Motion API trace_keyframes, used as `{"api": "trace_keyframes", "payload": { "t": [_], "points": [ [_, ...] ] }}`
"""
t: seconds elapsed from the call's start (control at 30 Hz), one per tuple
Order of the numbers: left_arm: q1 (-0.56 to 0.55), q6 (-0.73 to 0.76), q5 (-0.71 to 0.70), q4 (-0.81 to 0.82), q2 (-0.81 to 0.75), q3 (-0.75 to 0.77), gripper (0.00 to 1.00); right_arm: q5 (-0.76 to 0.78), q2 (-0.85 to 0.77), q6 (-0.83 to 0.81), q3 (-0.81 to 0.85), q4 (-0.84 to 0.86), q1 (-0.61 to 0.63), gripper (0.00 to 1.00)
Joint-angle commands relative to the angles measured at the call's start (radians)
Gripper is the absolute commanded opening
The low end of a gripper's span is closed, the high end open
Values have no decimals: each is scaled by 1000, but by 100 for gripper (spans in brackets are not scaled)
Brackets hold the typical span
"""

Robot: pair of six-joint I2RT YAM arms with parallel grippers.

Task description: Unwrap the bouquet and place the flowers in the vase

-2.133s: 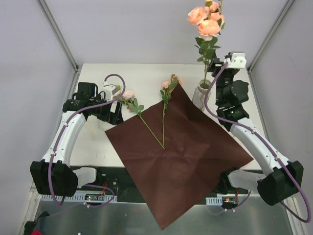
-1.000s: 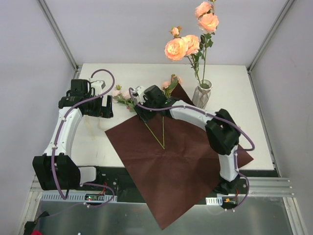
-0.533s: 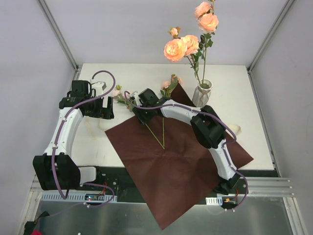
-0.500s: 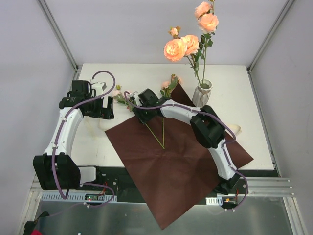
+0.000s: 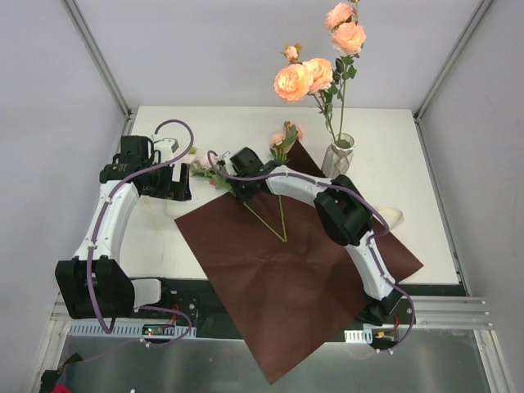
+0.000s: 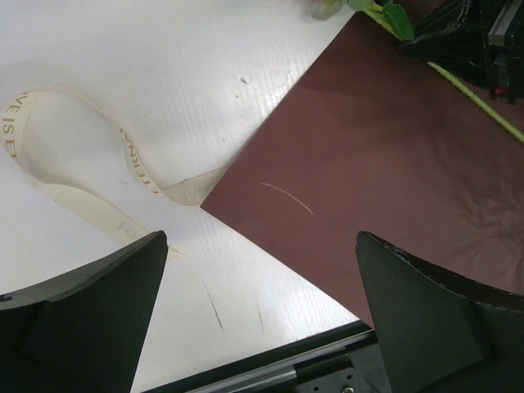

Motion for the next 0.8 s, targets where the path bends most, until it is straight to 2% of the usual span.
{"api": "trace_keyframes", "payload": {
  "t": [0.0,0.27,0.5,0.77],
  "points": [
    [7,23,14,7,-30,-4,99,42,-2,4,32,-41,0,1],
    [26,14,28,4,-33,14,99,142,-155,35,44,48,3,1],
    [105,22,152,-31,-34,43,99,157,-310,71,64,159,12,1],
    [130,34,204,-33,-43,19,99,160,-514,-14,27,242,58,1]
  ]
}}
